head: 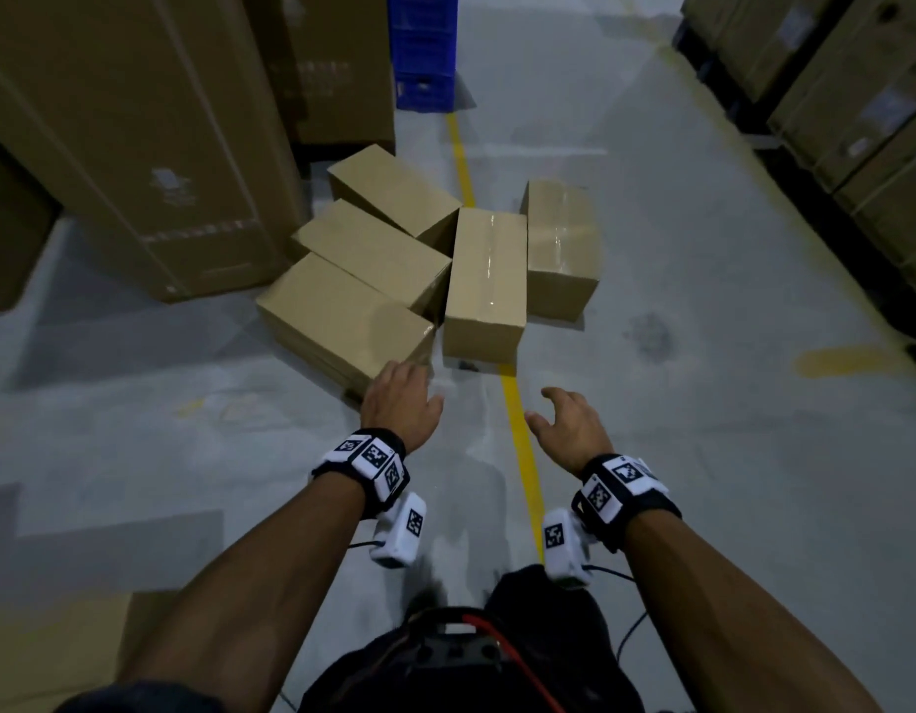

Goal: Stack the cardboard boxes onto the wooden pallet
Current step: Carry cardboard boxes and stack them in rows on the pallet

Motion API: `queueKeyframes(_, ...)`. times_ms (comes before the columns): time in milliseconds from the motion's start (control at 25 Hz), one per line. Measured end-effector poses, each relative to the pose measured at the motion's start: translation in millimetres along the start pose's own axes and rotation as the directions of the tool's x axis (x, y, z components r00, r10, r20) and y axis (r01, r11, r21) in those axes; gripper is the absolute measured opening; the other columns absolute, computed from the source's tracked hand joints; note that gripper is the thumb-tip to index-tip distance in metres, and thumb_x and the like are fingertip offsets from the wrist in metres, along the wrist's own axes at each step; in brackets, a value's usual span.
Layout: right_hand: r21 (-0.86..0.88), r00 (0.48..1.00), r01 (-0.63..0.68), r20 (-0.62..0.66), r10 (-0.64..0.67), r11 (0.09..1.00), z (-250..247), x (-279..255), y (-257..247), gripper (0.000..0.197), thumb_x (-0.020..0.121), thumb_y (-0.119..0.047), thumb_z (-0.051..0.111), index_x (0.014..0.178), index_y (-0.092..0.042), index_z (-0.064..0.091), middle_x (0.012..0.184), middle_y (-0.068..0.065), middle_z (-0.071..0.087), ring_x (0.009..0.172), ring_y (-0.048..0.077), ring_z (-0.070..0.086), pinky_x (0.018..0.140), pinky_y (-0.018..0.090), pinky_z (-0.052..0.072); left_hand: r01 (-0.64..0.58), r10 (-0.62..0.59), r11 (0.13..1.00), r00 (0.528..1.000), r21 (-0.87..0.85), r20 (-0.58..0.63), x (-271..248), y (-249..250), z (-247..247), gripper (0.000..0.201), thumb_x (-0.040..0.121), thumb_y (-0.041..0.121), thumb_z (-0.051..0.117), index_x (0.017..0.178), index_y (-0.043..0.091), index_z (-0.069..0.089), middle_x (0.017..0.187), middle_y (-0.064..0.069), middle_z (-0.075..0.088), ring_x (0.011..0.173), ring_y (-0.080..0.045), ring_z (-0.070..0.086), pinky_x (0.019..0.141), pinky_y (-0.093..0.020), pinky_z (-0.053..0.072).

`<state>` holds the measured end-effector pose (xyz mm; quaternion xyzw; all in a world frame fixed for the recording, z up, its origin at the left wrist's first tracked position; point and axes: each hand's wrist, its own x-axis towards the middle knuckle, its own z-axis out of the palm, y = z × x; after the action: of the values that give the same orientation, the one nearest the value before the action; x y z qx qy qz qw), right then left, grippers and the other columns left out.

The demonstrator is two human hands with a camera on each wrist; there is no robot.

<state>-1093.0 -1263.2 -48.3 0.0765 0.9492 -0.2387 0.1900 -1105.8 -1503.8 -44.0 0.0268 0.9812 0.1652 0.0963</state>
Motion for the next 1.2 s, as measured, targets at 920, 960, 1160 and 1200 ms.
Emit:
queueKeyframes(920, 0.479, 0.92, -0.389, 0.244, 0.307, 0.787, -139.2, 565.3, -6.3, 0.08, 0.091, -0.042, 0.067, 0.156, -0.021, 0.024, 0.158, 0.012, 0.035, 0.14, 0.033, 0.039, 0.114, 0.046, 0.036, 0.464, -0.394, 0.782, 0.885, -0.415, 0.247, 588.7, 16.0, -13.2, 0.059, 0.094, 0.044, 0.06, 0.143, 0.013, 0.046, 0.144, -0.013, 0.051, 0.128, -0.031, 0.051, 0.099, -0.033, 0.04)
queueKeyframes(960, 0.488, 0.909, -0.417, 0.246, 0.337, 0.767, -128.2, 589.7, -1.9, 0.082, 0.091, -0.042, 0.068, 0.156, -0.021, 0.024, 0.158, 0.012, 0.034, 0.14, 0.033, 0.039, 0.114, 0.048, 0.036, 0.48, -0.392, 0.767, 0.876, -0.425, 0.281, 615.5, 7.8, 1.3, 0.061, 0.094, 0.044, 0.061, 0.144, 0.013, 0.045, 0.145, -0.012, 0.05, 0.129, -0.031, 0.05, 0.1, -0.033, 0.039)
queueKeyframes(1160, 0.501, 0.838, -0.546, 0.333, 0.433, 0.671, -71.5, 684.0, 22.9, 0.09, 0.089, -0.041, 0.072, 0.158, -0.022, 0.018, 0.157, 0.016, 0.036, 0.141, 0.035, 0.038, 0.114, 0.049, 0.036, 0.546, -0.418, 0.712, 0.835, -0.442, 0.359, 700.2, -21.0, 75.6, 0.065, 0.093, 0.043, 0.064, 0.146, 0.013, 0.042, 0.149, -0.01, 0.046, 0.134, -0.03, 0.045, 0.101, -0.032, 0.037)
queueKeyframes(1200, 0.508, 0.833, -0.554, 0.346, 0.433, 0.66, -61.2, 699.1, 28.5, 0.091, 0.088, -0.04, 0.073, 0.158, -0.021, 0.018, 0.156, 0.016, 0.036, 0.14, 0.036, 0.039, 0.112, 0.049, 0.038, 0.554, -0.424, 0.708, 0.83, -0.438, 0.363, 711.7, -23.7, 88.9, 0.065, 0.093, 0.042, 0.064, 0.146, 0.014, 0.041, 0.149, -0.01, 0.046, 0.134, -0.029, 0.045, 0.101, -0.032, 0.037)
